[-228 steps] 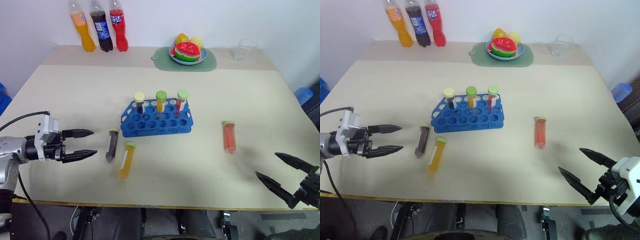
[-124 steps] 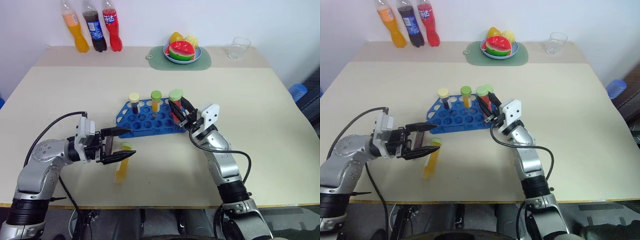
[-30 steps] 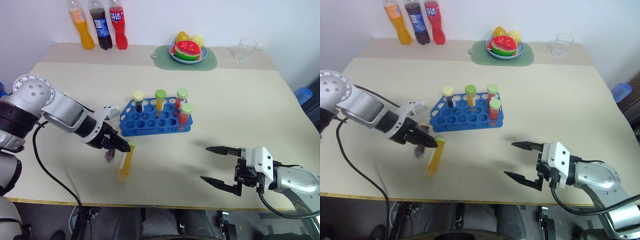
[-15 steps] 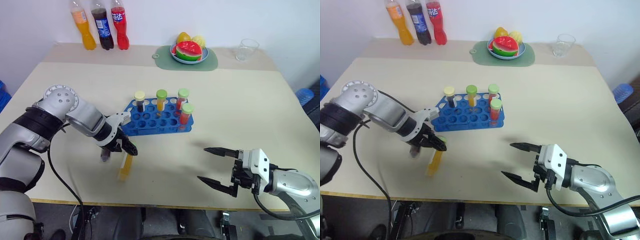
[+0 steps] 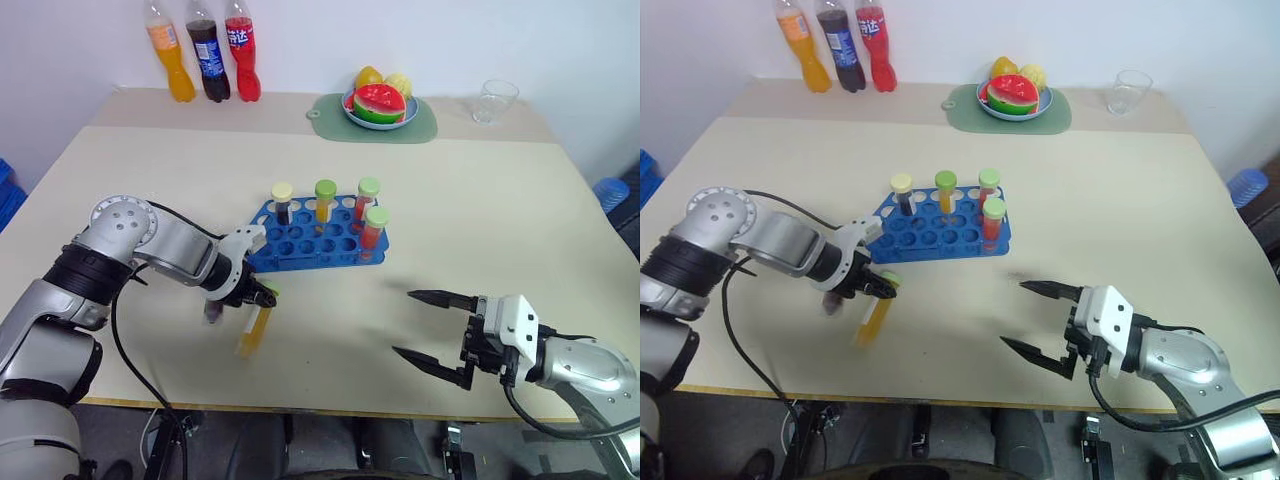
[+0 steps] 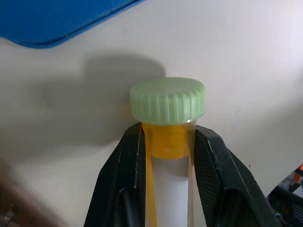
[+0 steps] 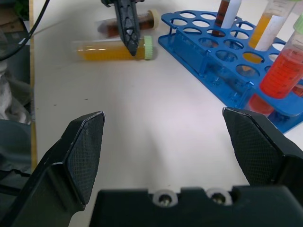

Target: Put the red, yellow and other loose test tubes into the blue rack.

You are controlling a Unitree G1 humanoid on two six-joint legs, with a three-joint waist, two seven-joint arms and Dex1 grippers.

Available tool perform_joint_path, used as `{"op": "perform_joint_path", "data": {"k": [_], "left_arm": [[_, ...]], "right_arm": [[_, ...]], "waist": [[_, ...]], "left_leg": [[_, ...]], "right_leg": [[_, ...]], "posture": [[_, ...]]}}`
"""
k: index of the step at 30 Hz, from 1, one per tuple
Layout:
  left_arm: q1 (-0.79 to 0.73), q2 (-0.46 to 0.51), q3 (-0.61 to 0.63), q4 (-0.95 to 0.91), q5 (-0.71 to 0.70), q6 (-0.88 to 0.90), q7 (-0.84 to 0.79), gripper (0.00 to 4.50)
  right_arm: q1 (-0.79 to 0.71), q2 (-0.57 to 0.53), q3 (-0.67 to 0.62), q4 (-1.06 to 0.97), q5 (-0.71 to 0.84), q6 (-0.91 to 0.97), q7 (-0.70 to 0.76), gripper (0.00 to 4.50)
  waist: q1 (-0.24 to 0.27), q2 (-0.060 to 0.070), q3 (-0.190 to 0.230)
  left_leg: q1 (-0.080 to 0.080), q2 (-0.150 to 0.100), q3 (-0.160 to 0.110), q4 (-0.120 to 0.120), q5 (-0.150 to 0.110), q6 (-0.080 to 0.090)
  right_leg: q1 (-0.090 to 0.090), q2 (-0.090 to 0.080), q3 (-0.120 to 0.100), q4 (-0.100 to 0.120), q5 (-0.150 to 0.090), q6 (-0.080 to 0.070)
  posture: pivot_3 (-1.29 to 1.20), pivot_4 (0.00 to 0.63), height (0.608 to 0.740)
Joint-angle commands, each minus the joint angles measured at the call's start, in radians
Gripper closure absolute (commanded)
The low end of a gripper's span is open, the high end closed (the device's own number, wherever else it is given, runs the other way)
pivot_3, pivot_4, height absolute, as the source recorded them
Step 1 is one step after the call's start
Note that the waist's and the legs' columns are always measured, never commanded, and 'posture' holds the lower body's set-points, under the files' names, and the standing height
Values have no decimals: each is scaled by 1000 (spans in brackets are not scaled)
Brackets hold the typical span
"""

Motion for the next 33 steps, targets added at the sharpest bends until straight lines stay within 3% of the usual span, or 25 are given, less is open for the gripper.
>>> {"op": "perform_joint_path", "data": {"k": [1, 3, 5, 8, 12, 19, 23, 33], "left_arm": [[46, 48, 99, -121, 0, -44, -62, 3406], [105, 64, 201, -228, 0, -95, -151, 3406], [178, 33, 331, -364, 119, -152, -368, 3406], [279, 105, 388, -581, 457, -306, -759, 3406], [327, 57, 420, -655, 761, -603, -1030, 3406], [417, -144, 410, -602, 1246, -1157, -1241, 3406], [446, -297, 398, -477, 1446, -1426, -1240, 3406], [448, -541, 320, -215, 1623, -1705, -1343, 3406]], "right_arm": [[-19, 18, -1, 4, -1, -19, -9, 84], [-29, 24, 4, 11, -5, -20, -15, 84], [-38, 32, 5, 18, -7, -21, -20, 84], [-54, 38, 5, 32, -13, -26, -24, 84], [-62, 39, -8, 47, -12, -29, -21, 84], [-56, 39, -43, 47, -8, -24, -38, 84], [-49, 57, -82, 48, 4, -4, -82, 84], [69, 59, -185, -50, 47, 48, -127, 84]], "waist": [[0, -1, 1], [-3, -2, 1], [-1, -2, 2], [-1, -2, 2], [4, -1, 2], [-1, -1, 2], [3, -1, 2], [1, -1, 1]], "left_leg": [[0, 0, 0, 0, 0, 0], [-1, 0, 0, -1, 0, 0], [-1, 0, 0, -1, 0, 0], [-1, 0, 1, -1, 0, -1], [-1, 0, 2, -2, 0, -1], [-3, 0, 2, -2, 0, 1], [-3, 0, 2, -2, -1, 1], [-3, 1, 2, -1, -1, 2]], "right_leg": [[-1, 0, 0, 0, 0, 0], [-1, 0, 0, 0, 0, 0], [-2, 0, 0, 0, 0, 0], [-2, 0, -1, 0, 0, 0], [-2, 0, -1, -1, 0, 0], [0, 0, 0, -8, 0, -1], [0, 1, 0, -9, 1, 0], [1, 1, 0, -9, 2, 2]], "posture": [[0, 150, 740], [0, 150, 740], [0, 150, 740], [0, 150, 740], [0, 150, 740], [0, 150, 740], [0, 150, 740], [0, 150, 740]]}}
